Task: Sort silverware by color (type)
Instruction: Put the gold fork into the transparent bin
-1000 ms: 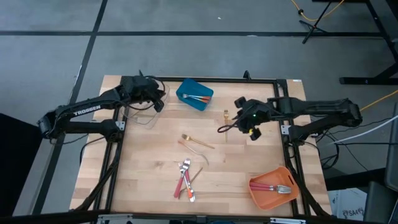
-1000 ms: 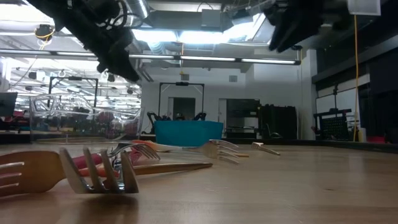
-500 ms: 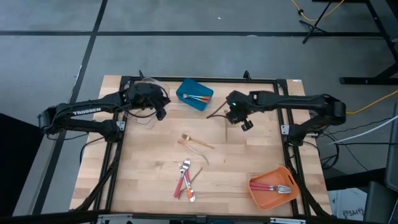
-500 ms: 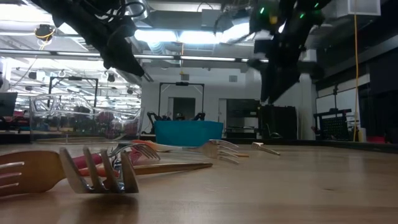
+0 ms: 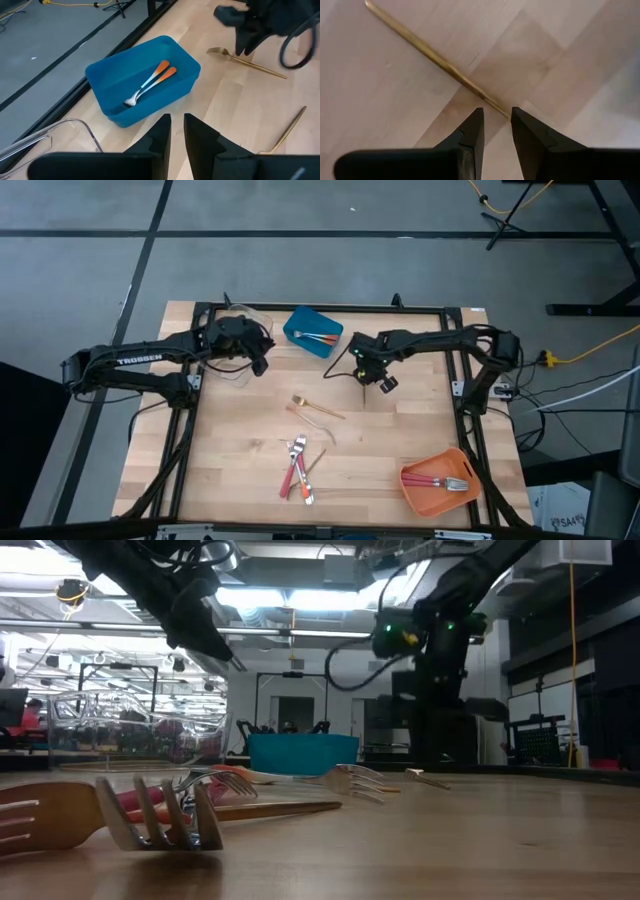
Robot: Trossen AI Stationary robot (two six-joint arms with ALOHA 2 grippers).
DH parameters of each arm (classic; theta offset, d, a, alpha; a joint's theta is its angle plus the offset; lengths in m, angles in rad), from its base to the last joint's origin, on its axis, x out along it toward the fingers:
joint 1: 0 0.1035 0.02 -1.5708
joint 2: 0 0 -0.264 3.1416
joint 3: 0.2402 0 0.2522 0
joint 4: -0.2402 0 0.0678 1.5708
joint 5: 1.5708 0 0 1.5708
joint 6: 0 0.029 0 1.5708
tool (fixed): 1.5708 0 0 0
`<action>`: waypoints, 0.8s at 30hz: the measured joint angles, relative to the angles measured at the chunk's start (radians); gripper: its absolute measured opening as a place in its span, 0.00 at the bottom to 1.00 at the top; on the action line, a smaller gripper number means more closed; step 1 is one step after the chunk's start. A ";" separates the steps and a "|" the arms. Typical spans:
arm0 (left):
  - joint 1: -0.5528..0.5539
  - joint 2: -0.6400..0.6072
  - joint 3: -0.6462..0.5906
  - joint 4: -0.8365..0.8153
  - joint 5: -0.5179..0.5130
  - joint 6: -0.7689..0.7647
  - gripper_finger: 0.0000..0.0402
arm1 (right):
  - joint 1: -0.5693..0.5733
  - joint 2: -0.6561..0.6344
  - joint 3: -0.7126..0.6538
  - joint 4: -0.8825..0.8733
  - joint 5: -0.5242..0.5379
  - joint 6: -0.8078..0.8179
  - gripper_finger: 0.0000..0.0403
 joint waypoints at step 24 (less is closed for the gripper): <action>0.000 0.000 0.000 0.000 0.000 0.000 0.12 | 0.001 0.053 0.001 0.072 -0.008 -0.022 0.22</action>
